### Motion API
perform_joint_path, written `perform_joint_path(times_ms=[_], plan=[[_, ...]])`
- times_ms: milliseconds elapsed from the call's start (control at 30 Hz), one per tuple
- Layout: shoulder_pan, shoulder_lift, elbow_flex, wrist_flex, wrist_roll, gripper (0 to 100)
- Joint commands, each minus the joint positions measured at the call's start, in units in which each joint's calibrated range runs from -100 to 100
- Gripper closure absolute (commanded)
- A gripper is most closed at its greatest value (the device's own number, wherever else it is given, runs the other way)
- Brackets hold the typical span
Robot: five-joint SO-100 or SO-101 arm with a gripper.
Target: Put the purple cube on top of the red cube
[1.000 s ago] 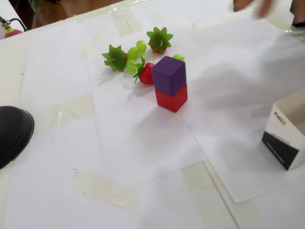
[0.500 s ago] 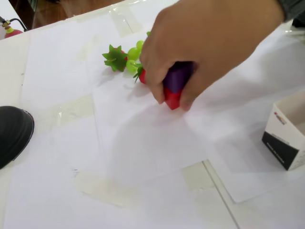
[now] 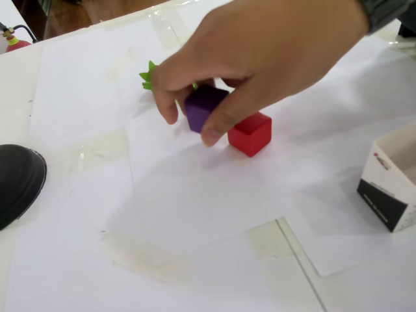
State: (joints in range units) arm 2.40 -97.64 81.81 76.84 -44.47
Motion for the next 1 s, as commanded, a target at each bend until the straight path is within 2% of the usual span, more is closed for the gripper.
perform_joint_path(times_ms=[0, 967], plan=[[0.4, 0.1, -3.3, 0.6, -0.1, 100], [2.5, 0.1, -3.5, 2.0, 1.2, 100]])
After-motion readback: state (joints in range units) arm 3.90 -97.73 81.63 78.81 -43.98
